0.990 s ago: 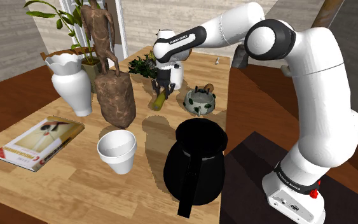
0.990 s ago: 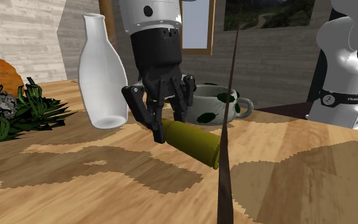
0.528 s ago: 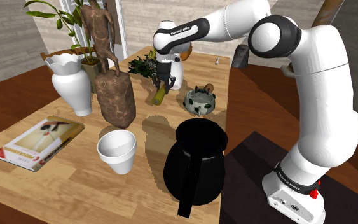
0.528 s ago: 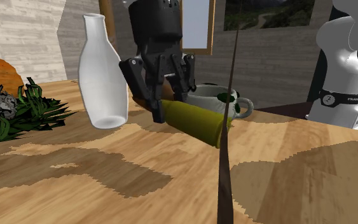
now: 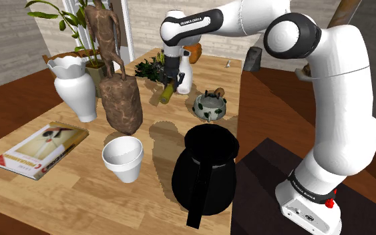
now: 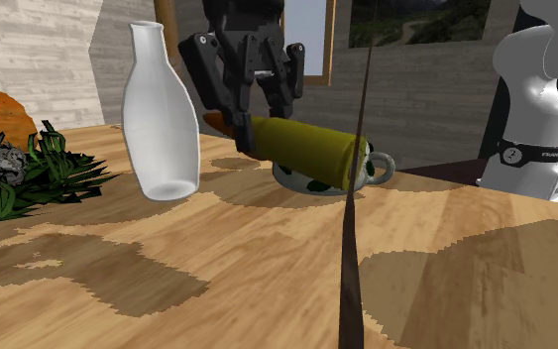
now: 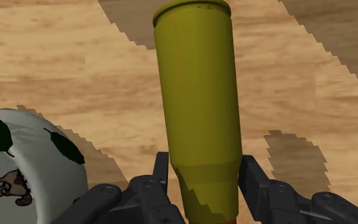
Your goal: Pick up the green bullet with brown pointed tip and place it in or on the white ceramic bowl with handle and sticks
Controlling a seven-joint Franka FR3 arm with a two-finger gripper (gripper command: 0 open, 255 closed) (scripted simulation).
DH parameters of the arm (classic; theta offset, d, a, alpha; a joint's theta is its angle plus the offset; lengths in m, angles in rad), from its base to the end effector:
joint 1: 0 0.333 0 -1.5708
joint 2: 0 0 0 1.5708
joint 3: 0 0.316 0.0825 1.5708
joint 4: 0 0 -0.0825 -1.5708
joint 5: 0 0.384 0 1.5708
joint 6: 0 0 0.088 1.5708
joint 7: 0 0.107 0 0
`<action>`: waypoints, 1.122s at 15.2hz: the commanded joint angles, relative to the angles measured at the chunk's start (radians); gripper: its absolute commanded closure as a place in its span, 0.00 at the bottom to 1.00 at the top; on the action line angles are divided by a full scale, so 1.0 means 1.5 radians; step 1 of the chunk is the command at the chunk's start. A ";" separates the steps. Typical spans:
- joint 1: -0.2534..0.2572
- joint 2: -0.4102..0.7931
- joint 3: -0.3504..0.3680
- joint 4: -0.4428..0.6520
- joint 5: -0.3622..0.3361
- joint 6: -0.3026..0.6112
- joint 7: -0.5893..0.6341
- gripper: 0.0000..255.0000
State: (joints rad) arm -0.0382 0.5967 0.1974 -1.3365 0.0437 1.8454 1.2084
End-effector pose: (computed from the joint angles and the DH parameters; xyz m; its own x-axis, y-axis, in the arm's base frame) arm 0.7066 0.0874 0.3814 0.4526 -0.8755 -0.1693 -0.8864 -0.4624 0.0211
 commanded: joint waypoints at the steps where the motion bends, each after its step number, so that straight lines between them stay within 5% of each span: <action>1: -0.001 -0.006 0.000 0.008 0.001 -0.014 0.001 1.00; 12: 0.002 -0.015 0.002 0.090 0.001 -0.104 0.010 1.00; 17: -0.051 -0.152 -0.003 -0.116 0.024 -0.041 -0.045 1.00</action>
State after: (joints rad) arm -0.0987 0.4060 0.1951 -1.4595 0.0736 1.7722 1.1582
